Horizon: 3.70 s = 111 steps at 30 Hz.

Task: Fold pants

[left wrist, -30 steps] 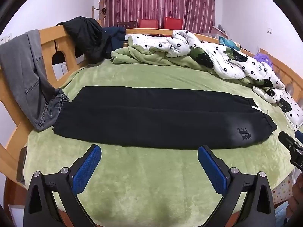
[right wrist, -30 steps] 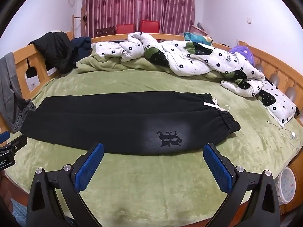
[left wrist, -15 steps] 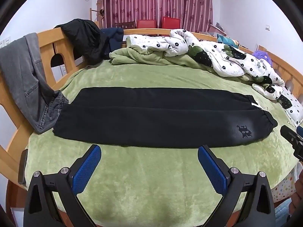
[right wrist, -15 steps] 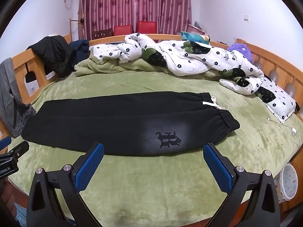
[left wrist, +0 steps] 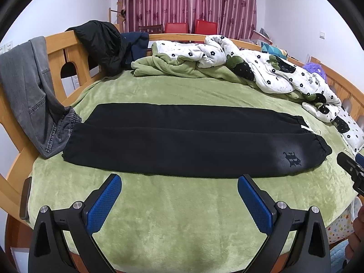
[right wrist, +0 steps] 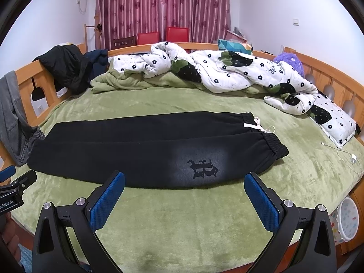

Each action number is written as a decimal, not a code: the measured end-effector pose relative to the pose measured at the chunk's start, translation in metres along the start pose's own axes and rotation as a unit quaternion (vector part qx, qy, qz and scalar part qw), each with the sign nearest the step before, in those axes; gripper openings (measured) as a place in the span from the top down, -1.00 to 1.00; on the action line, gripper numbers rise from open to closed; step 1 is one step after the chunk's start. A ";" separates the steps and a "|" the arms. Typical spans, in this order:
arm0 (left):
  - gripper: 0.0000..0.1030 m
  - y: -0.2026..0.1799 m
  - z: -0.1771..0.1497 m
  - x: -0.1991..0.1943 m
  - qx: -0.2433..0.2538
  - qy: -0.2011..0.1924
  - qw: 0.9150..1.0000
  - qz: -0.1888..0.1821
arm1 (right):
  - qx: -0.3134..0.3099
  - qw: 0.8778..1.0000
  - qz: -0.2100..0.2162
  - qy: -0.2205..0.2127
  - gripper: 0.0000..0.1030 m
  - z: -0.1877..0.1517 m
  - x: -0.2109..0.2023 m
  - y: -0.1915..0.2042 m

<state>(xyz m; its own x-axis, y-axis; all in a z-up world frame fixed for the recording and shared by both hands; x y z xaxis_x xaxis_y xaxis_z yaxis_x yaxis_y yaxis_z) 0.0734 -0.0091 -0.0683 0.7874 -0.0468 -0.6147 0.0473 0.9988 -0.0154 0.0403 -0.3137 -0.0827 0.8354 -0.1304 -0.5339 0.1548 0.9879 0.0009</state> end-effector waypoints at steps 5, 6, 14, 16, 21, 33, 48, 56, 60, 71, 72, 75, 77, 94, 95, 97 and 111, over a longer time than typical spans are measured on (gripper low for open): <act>-1.00 0.000 -0.001 0.000 0.000 0.001 1.000 0.000 | -0.001 1.000 0.000 0.000 -1.00 0.000 -0.001 0.000; -1.00 0.000 -0.001 0.000 -0.001 0.001 1.000 0.000 | -0.001 1.000 0.000 -0.001 -0.99 0.000 -0.001 0.000; -1.00 0.001 0.000 0.000 -0.001 0.001 1.000 0.000 | 0.001 1.000 0.000 -0.001 -0.99 0.000 0.000 0.000; -1.00 0.000 0.000 0.000 -0.001 0.001 1.000 -0.001 | 0.000 1.000 0.000 -0.001 -0.99 -0.001 0.000 0.000; -1.00 0.000 0.000 0.000 -0.001 0.001 1.000 0.000 | -0.001 1.000 -0.001 -0.001 -0.99 -0.001 0.000 0.000; -1.00 0.000 0.001 -0.001 -0.002 0.002 1.000 -0.001 | -0.002 1.000 -0.002 -0.002 -0.99 -0.001 -0.001 0.000; -1.00 -0.001 0.001 -0.001 -0.002 0.002 1.000 -0.001 | -0.003 1.000 -0.002 -0.003 -0.99 -0.001 -0.001 0.000; -1.00 -0.001 0.001 0.000 -0.003 0.002 1.000 -0.001 | -0.003 1.000 -0.003 -0.004 -0.99 -0.001 0.000 0.000; -1.00 -0.001 0.001 0.000 -0.003 0.002 1.000 -0.001 | -0.003 1.000 -0.003 -0.004 -0.99 -0.002 0.000 -0.001; -1.00 -0.003 0.000 -0.001 -0.004 0.002 1.000 -0.001 | -0.004 1.000 -0.006 -0.002 -0.99 -0.001 0.000 -0.001; -1.00 -0.003 -0.001 -0.001 -0.005 0.003 1.000 -0.001 | -0.004 1.000 -0.006 -0.003 -0.99 0.000 -0.001 -0.002; -1.00 -0.006 -0.004 0.000 -0.007 0.005 1.000 -0.001 | -0.004 1.000 -0.007 0.000 -1.00 -0.001 0.002 -0.002; -1.00 -0.008 -0.007 0.002 -0.008 0.008 1.000 -0.001 | -0.003 1.000 -0.009 0.004 -0.99 -0.002 0.004 -0.004; -0.99 0.007 -0.019 0.051 -0.030 0.042 0.999 -0.003 | 0.000 0.999 -0.028 0.026 -0.99 -0.021 0.052 -0.017; -0.99 0.009 -0.021 0.054 -0.034 0.046 0.998 -0.004 | -0.001 0.999 -0.030 0.026 -0.99 -0.022 0.055 -0.019; -0.99 0.010 -0.023 0.061 -0.041 0.052 0.998 -0.009 | -0.002 0.999 -0.031 0.027 -0.99 -0.026 0.061 -0.021; -0.87 0.059 -0.065 0.127 -0.121 0.120 0.985 -0.014 | 0.066 0.994 -0.027 0.086 -0.79 -0.071 0.123 -0.065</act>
<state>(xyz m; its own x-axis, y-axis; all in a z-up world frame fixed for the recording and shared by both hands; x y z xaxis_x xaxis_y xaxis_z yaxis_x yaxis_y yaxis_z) 0.1366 0.0445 -0.1985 0.6179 -0.0972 -0.7803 -0.1040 0.9735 -0.2036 0.0960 -0.3881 -0.2085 0.7231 -0.1558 -0.6730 0.2748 0.9587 0.0732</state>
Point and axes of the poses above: each gripper's, at about its wrist camera, not at the fingertips, and x roughly the way its jaws point, y to its left, z to its top, the point moved 10 cm from there along x, roughly the way its jaws point, and after that the axes turned 4 degrees about -y, right-handed, at the moved point
